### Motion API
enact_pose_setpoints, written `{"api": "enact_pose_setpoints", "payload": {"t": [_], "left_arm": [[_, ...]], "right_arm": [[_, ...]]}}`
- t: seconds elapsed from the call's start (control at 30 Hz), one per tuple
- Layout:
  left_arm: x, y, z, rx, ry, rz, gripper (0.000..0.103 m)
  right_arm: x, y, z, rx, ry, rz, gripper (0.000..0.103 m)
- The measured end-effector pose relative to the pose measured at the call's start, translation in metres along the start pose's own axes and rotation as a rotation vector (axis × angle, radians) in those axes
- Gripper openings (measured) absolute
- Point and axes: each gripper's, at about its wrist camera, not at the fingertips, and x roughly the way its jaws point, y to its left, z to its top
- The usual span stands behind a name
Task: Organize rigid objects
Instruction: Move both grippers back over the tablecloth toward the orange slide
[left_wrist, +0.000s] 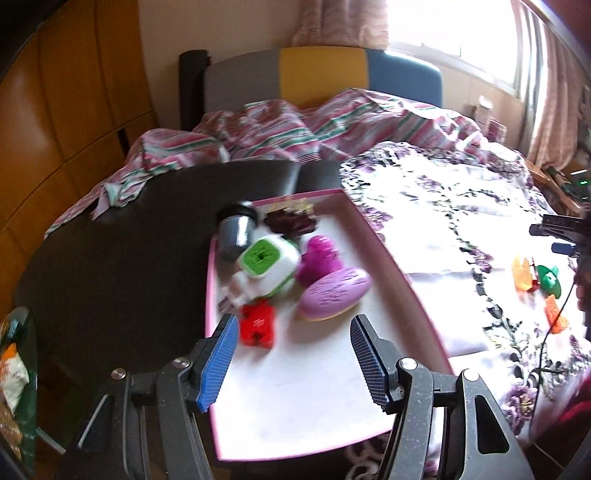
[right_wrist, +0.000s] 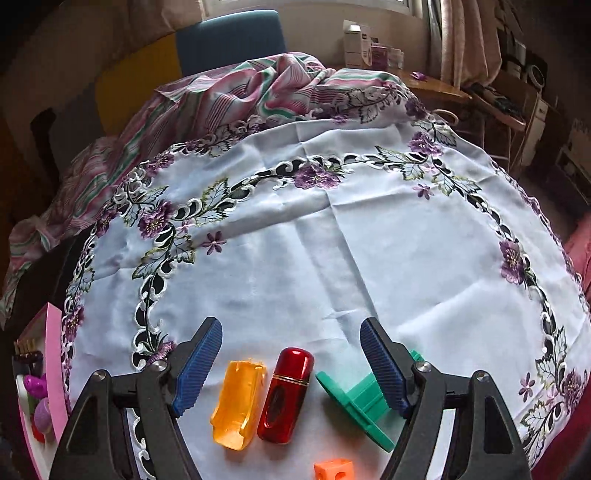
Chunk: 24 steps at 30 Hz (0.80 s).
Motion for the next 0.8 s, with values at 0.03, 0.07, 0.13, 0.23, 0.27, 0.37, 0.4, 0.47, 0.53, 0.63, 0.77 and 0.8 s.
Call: {"api": "enact_pose_setpoints", "payload": {"t": [0.03,0.07,0.13,0.23,0.27,0.37,0.4,0.47,0.53,0.63,0.77,0.8], "left_arm": [[0.0,-0.005,0.003,0.01,-0.004,-0.008,0.064],[0.0,-0.01,0.005,0.02,-0.006,-0.016,0.064],[0.002,-0.019,0.01,0.03,-0.005,-0.036,0.064],[0.005,-0.034,0.018,0.052,-0.01,-0.068,0.064],[0.006,-0.04,0.02,0.062,-0.011,-0.081,0.064],[0.011,-0.061,0.026,0.091,-0.007,-0.128,0.064],[0.014,-0.07,0.029,0.107,-0.004,-0.144,0.064],[0.022,-0.089,0.033,0.133,0.015,-0.181,0.063],[0.03,-0.109,0.036,0.155,0.034,-0.234,0.063],[0.042,-0.143,0.039,0.194,0.062,-0.313,0.063],[0.056,-0.186,0.042,0.231,0.104,-0.416,0.063],[0.059,-0.195,0.044,0.233,0.109,-0.443,0.063]], "right_arm": [[0.001,-0.004,0.0,0.016,0.006,-0.009,0.079],[0.002,-0.008,0.001,0.032,0.012,-0.017,0.079],[0.003,-0.016,0.001,0.074,0.025,-0.007,0.079],[0.003,-0.03,0.003,0.143,0.034,-0.003,0.079],[0.004,-0.034,0.004,0.157,0.041,-0.004,0.079],[0.005,-0.045,0.005,0.207,0.054,0.004,0.079],[0.005,-0.047,0.005,0.214,0.055,0.001,0.079],[0.004,-0.05,0.006,0.219,0.057,-0.008,0.079],[0.005,-0.051,0.006,0.223,0.067,-0.005,0.079],[0.004,-0.053,0.006,0.232,0.073,0.012,0.079],[0.002,-0.056,0.007,0.252,0.068,0.028,0.079],[0.002,-0.057,0.007,0.259,0.069,0.033,0.079]]}}
